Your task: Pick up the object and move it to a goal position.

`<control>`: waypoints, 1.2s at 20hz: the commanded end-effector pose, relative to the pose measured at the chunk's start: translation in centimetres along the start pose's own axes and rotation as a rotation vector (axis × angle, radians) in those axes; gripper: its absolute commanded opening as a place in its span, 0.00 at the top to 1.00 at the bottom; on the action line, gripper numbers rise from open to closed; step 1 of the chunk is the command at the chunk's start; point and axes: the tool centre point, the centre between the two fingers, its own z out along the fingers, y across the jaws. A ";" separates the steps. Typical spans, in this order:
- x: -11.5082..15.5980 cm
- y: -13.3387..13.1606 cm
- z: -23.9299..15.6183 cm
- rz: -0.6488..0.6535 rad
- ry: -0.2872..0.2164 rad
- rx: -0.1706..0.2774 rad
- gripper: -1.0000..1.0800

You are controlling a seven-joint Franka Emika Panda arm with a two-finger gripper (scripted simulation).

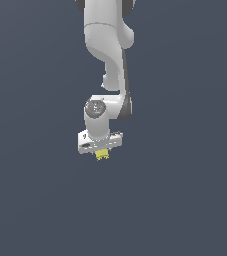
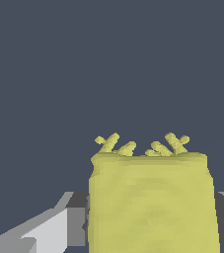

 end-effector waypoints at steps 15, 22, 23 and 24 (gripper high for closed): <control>-2.7 2.1 -9.0 0.000 0.001 0.000 1.00; -5.0 3.8 -16.6 0.000 0.001 0.000 1.00; -5.3 4.1 -17.7 -0.001 0.001 0.001 1.00; -5.5 4.3 -18.7 -0.001 0.001 0.001 1.00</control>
